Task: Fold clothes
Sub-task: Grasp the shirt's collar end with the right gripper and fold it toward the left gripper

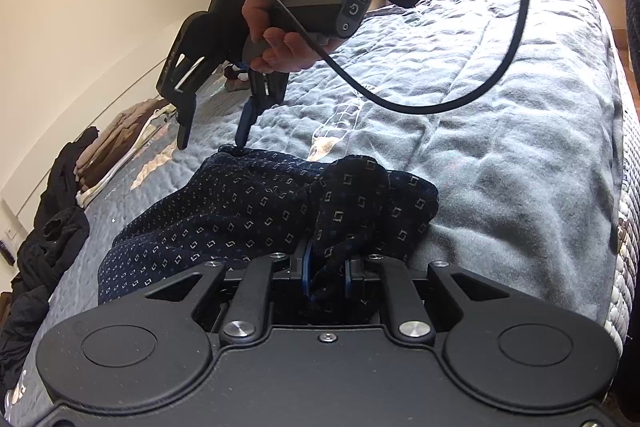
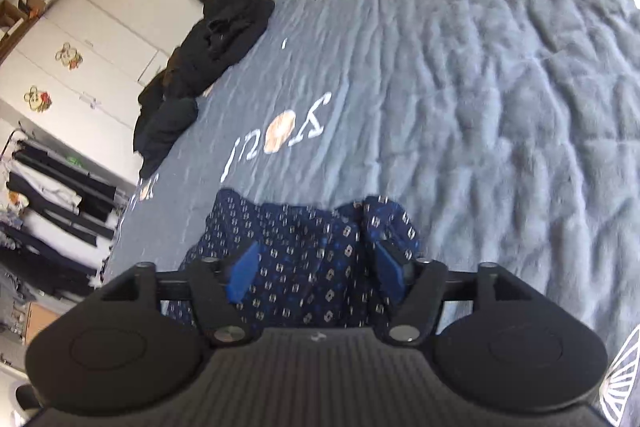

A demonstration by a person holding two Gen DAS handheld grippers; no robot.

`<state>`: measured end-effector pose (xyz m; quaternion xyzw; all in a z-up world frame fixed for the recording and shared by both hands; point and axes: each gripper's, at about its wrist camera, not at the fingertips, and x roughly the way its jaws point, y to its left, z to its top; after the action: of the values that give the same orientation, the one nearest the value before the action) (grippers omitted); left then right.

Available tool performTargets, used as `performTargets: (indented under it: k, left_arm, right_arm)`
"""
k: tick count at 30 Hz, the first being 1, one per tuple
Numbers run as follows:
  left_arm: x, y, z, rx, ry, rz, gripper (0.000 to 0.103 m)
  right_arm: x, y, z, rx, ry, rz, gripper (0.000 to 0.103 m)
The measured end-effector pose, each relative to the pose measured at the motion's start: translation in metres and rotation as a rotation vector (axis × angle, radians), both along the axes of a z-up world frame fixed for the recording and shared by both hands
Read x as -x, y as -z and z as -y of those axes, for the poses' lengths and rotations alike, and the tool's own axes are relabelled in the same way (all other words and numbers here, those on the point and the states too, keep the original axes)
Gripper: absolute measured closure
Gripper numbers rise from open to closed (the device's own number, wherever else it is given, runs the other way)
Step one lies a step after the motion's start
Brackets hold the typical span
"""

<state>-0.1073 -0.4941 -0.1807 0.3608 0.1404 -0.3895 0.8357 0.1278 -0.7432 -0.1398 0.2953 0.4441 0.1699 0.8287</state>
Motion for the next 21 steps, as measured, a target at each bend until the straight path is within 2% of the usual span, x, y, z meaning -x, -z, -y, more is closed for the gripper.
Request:
performTargets:
  k: [4, 10, 16, 21]
  left_arm:
    - [0.001, 0.0, 0.0, -0.001, 0.001, 0.001, 0.088]
    - [-0.001, 0.0, 0.001, 0.0, 0.002, -0.004, 0.088]
    - [-0.001, -0.001, 0.002, 0.001, 0.002, -0.005, 0.088]
    - [-0.001, -0.002, 0.003, 0.003, 0.001, -0.007, 0.088]
  right_arm:
    - [-0.004, 0.008, -0.012, 0.029, -0.041, -0.029, 0.033]
    - [-0.006, -0.005, -0.014, -0.027, -0.063, 0.009, 0.032]
    - [-0.011, 0.006, -0.025, 0.068, -0.096, -0.043, 0.032]
    - [-0.013, 0.011, -0.029, 0.048, -0.083, -0.027, 0.029]
